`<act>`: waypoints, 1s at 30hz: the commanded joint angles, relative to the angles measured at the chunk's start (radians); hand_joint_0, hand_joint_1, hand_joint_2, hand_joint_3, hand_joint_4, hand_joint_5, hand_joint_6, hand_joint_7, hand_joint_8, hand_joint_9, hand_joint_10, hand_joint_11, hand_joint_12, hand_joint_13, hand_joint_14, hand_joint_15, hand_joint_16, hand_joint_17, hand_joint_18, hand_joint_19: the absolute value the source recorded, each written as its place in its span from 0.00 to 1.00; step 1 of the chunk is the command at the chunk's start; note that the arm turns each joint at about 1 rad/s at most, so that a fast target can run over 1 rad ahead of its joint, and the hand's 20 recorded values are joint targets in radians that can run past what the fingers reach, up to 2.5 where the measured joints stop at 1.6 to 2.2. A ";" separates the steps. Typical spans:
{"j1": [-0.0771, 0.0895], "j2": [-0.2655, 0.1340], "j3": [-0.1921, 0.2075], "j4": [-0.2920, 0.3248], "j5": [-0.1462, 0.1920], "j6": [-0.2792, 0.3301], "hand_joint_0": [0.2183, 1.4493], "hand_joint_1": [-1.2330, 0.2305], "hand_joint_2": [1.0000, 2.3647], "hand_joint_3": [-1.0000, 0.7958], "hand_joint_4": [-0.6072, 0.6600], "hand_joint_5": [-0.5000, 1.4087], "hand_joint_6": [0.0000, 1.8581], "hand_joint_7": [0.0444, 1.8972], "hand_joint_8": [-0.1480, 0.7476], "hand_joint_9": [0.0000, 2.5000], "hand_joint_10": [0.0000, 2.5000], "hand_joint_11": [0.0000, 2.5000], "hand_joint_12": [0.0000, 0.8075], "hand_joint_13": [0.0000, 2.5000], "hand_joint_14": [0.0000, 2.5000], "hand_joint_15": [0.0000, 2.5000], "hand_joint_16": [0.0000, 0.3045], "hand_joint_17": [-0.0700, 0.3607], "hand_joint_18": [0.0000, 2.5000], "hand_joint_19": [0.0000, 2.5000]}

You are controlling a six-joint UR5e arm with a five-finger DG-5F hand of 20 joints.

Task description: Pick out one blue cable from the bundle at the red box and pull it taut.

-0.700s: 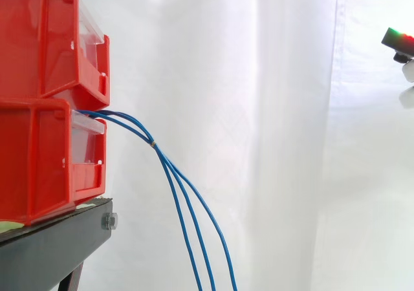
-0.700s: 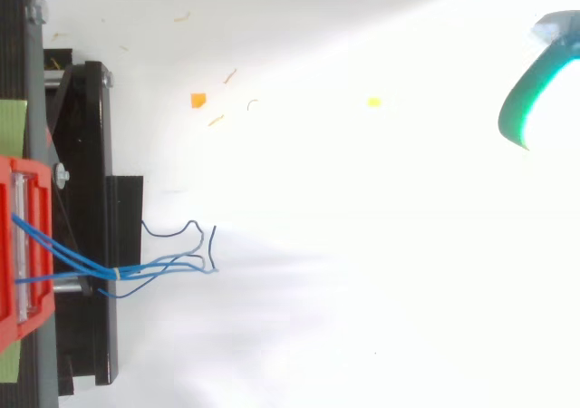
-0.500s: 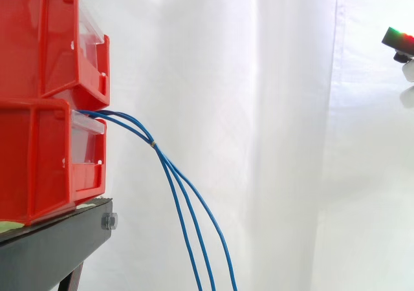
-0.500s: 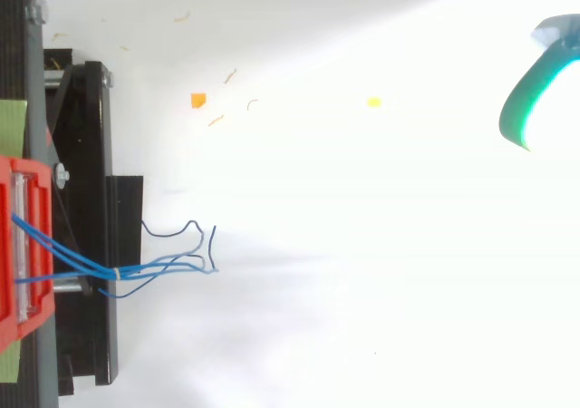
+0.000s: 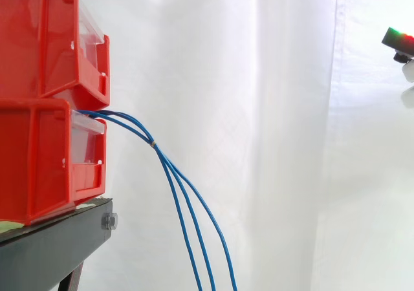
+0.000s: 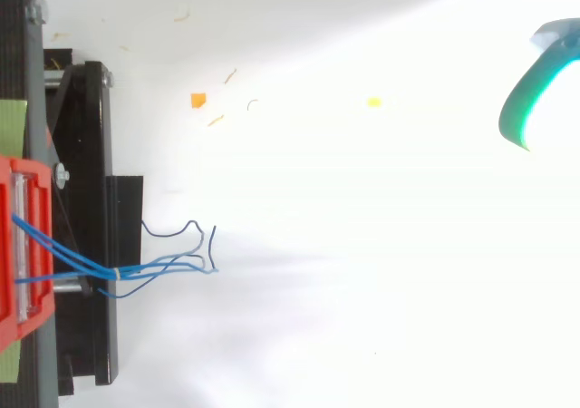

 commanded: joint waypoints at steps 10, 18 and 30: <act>0.000 0.000 0.000 0.000 0.000 0.000 0.16 0.47 0.00 0.28 0.56 0.13 0.27 0.29 0.43 0.17 0.00 0.00 0.37 0.08 0.00 0.01 0.18 0.44 0.00 0.09; 0.000 0.000 0.000 -0.003 0.000 0.000 0.17 0.46 0.00 0.28 0.56 0.13 0.27 0.30 0.42 0.17 0.00 0.01 0.37 0.09 0.00 0.02 0.17 0.43 0.01 0.09; 0.000 -0.001 0.000 -0.003 0.000 0.000 0.18 0.46 0.00 0.28 0.57 0.14 0.27 0.30 0.43 0.18 0.00 0.02 0.36 0.10 0.00 0.02 0.17 0.43 0.03 0.10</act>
